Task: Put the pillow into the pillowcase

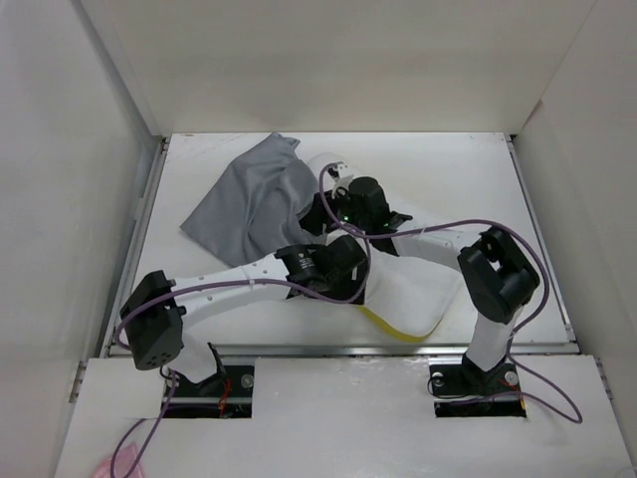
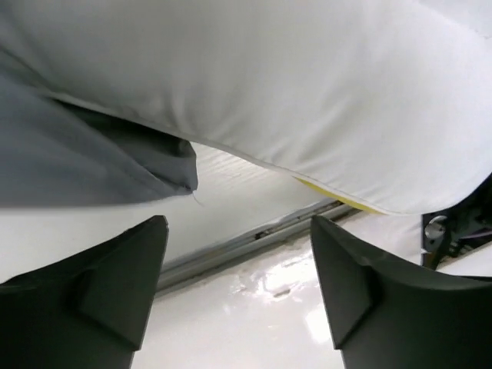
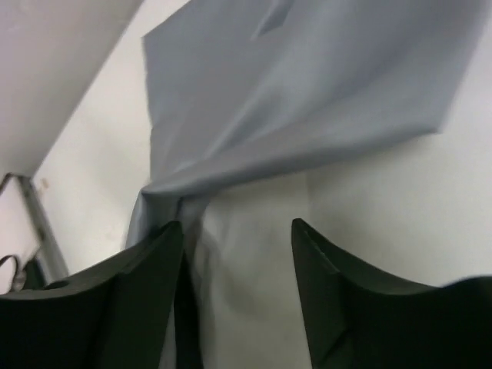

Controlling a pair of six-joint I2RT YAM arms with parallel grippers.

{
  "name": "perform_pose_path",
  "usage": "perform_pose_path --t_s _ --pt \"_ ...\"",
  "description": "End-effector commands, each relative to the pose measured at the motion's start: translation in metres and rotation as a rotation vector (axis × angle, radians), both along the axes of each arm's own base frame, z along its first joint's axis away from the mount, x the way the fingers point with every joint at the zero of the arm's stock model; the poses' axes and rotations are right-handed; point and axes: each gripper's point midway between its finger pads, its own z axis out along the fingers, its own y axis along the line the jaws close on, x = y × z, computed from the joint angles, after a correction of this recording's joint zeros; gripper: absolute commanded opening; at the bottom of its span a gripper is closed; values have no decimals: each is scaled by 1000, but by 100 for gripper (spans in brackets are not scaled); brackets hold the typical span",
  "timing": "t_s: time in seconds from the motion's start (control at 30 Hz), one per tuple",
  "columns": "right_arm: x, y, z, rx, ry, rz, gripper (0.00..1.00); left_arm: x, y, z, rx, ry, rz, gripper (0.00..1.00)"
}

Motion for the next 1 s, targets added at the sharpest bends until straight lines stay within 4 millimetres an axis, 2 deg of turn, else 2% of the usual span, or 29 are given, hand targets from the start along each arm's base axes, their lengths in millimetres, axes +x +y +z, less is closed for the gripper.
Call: perform_pose_path --t_s 0.0,0.03,0.07,0.1,0.13,0.17,0.2,0.27,0.3,0.33,0.37,0.4,0.43,0.47,0.5,0.53,0.57,0.6,0.63,0.67,0.7,0.73,0.77,0.8,0.83,0.87,0.9,0.93,0.97 --pt "-10 -8 20 93 -23 84 66 3 -9 64 -102 -106 -23 74" --pt "-14 -18 36 102 -51 75 69 13 -3 71 -74 -155 6 79" --pt "-11 -30 40 86 -70 48 76 16 1 78 -63 -173 21 89" --pt "2 -53 45 65 -88 -30 78 24 7 91 -51 -198 41 92" --pt "4 -66 48 35 -81 -70 81 35 13 99 -40 -231 82 93" --pt "7 -82 66 22 -124 -111 83 45 19 106 -39 -251 117 94" --pt "21 -105 71 -6 -137 -203 88 66 26 117 -40 -286 171 97" --pt "27 -129 75 -57 -119 -266 88 94 40 132 -20 -348 249 100" --pt "29 -139 76 -71 -120 -281 89 119 54 132 7 -359 313 100" --pt "40 -158 77 -80 -116 -335 89 136 56 148 -20 -394 340 100" --pt "45 -166 81 -93 -131 -346 89 151 62 152 -12 -414 358 100" --pt "51 -172 75 -127 -137 -347 89 166 67 154 11 -435 344 100" --pt "55 -174 74 -145 -144 -335 89 195 75 157 27 -447 380 100" --pt "63 -177 82 -162 -159 -337 90 209 78 156 46 -451 375 100" --pt "71 -176 71 -205 -160 -319 90 221 78 155 66 -455 364 100" --pt "76 -174 69 -219 -161 -312 90 239 80 133 147 -441 327 100" --pt "84 -176 70 -219 -161 -322 90 253 71 143 143 -478 304 100" --pt "94 -180 76 -225 -178 -330 90 260 67 137 173 -483 273 100" --pt "101 -176 65 -237 -163 -313 90 273 69 133 206 -492 269 100" --pt "109 -179 65 -235 -167 -324 90 281 73 97 298 -416 239 100" --pt "118 -173 76 -223 -195 -307 90 295 69 113 279 -438 256 100" --pt "127 -170 62 -234 -174 -304 91 302 72 107 304 -426 266 100" --pt "134 -168 58 -247 -170 -298 91 314 77 82 346 -381 273 97" --pt "138 -163 57 -241 -163 -278 93 321 82 88 357 -386 291 97" --pt "148 -160 66 -229 -186 -281 94 323 84 84 377 -383 310 96" --pt "155 -155 48 -238 -158 -267 94 328 91 73 407 -363 320 96" --pt "162 -158 44 -231 -145 -281 94 331 100 74 404 -355 349 93" --pt "170 -153 50 -212 -152 -278 94 331 107 68 417 -340 356 90" --pt "175 -149 34 -216 -130 -261 94 330 109 61 411 -315 356 89"
